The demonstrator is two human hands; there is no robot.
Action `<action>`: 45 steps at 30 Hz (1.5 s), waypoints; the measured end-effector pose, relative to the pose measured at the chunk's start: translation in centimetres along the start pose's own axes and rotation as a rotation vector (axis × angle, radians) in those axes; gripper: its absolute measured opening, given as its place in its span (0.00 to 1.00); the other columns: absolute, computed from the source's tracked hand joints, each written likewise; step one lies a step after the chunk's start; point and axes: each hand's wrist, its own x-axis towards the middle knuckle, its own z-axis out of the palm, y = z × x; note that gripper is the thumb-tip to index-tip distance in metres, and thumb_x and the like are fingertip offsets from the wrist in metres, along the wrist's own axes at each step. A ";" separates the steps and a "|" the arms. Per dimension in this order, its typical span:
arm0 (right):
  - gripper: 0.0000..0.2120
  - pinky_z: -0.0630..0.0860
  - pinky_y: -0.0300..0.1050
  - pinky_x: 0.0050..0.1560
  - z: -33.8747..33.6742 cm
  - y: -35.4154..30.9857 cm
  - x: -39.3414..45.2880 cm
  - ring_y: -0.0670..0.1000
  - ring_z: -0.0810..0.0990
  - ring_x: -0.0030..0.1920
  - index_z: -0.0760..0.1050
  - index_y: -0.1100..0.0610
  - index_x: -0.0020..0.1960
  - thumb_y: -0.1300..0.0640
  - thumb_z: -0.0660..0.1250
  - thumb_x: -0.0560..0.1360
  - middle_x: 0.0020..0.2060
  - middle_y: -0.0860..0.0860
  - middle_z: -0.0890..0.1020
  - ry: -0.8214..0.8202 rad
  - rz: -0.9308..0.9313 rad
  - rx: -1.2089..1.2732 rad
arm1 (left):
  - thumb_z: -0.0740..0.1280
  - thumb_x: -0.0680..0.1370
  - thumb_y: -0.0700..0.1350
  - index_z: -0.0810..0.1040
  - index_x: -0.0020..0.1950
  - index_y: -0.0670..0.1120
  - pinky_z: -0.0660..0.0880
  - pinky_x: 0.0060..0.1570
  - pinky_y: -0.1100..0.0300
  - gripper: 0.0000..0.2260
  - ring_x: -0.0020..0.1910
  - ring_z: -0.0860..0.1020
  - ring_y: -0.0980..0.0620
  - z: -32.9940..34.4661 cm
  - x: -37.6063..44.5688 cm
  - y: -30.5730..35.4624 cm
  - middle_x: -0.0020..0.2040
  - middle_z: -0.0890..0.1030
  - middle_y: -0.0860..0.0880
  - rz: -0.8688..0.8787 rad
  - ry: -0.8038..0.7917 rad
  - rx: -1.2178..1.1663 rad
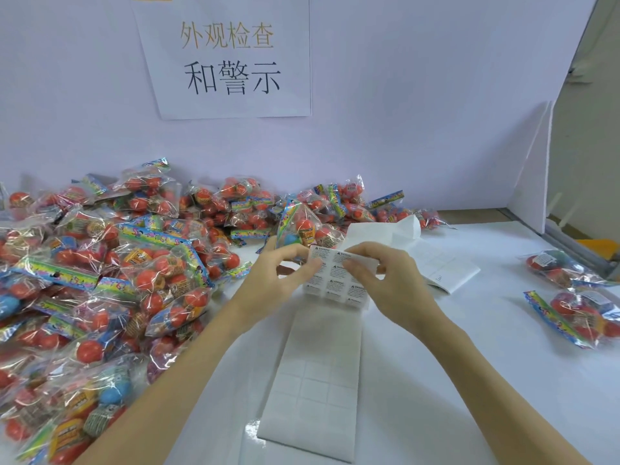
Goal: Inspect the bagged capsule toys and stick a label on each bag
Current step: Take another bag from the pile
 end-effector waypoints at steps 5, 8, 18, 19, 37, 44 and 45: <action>0.10 0.78 0.42 0.54 0.5 0.2 -0.4 0.43 0.81 0.55 0.83 0.43 0.57 0.57 0.73 0.80 0.52 0.38 0.84 0.075 -0.100 -0.050 | 0.72 0.80 0.47 0.76 0.39 0.46 0.75 0.44 0.68 0.12 0.57 0.80 0.42 0.1 0.1 -0.3 0.52 0.80 0.39 0.002 0.050 0.046; 0.13 0.72 0.32 0.56 0.6 0.3 -0.5 0.41 0.79 0.56 0.85 0.46 0.61 0.58 0.74 0.79 0.55 0.41 0.82 0.099 -0.165 -0.125 | 0.70 0.82 0.47 0.75 0.35 0.55 0.74 0.45 0.70 0.15 0.59 0.79 0.42 0.1 0.1 -0.4 0.49 0.82 0.42 -0.007 0.040 0.052; 0.13 0.81 0.52 0.51 0.6 -0.2 -0.6 0.51 0.84 0.51 0.86 0.54 0.61 0.63 0.75 0.77 0.51 0.49 0.86 0.108 -0.330 -0.220 | 0.66 0.84 0.50 0.78 0.42 0.35 0.68 0.50 0.62 0.19 0.46 0.74 0.54 0.7 -0.1 -0.6 0.44 0.79 0.39 -0.029 0.035 0.018; 0.13 0.81 0.52 0.52 0.6 -0.2 -0.7 0.50 0.85 0.52 0.86 0.55 0.61 0.63 0.75 0.78 0.52 0.49 0.87 0.110 -0.333 -0.211 | 0.66 0.84 0.50 0.78 0.43 0.35 0.69 0.48 0.62 0.19 0.46 0.74 0.54 0.7 -0.1 -0.5 0.44 0.79 0.39 -0.032 0.040 0.012; 0.10 0.81 0.46 0.47 -0.3 -1.2 -0.1 0.47 0.82 0.44 0.83 0.48 0.52 0.63 0.69 0.81 0.42 0.48 0.84 0.272 0.002 0.381 | 0.71 0.82 0.43 0.85 0.55 0.51 0.82 0.55 0.46 0.05 0.54 0.81 0.43 -0.5 0.4 -0.7 0.58 0.83 0.49 0.059 0.270 0.038; 0.14 0.78 0.39 0.44 0.1 -1.4 -0.3 0.50 0.78 0.39 0.85 0.49 0.56 0.65 0.66 0.82 0.39 0.53 0.80 0.150 0.043 0.464 | 0.71 0.79 0.31 0.65 0.77 0.67 0.79 0.45 0.62 0.38 0.50 0.80 0.57 -0.8 0.6 -0.6 0.55 0.83 0.60 0.097 0.209 -0.292; 0.14 0.78 0.40 0.45 0.0 -1.4 -0.3 0.50 0.78 0.39 0.85 0.49 0.57 0.65 0.66 0.82 0.39 0.53 0.79 0.119 0.049 0.493 | 0.71 0.79 0.32 0.65 0.77 0.67 0.78 0.45 0.62 0.38 0.51 0.80 0.56 -0.8 0.6 -0.6 0.52 0.84 0.58 0.089 0.210 -0.309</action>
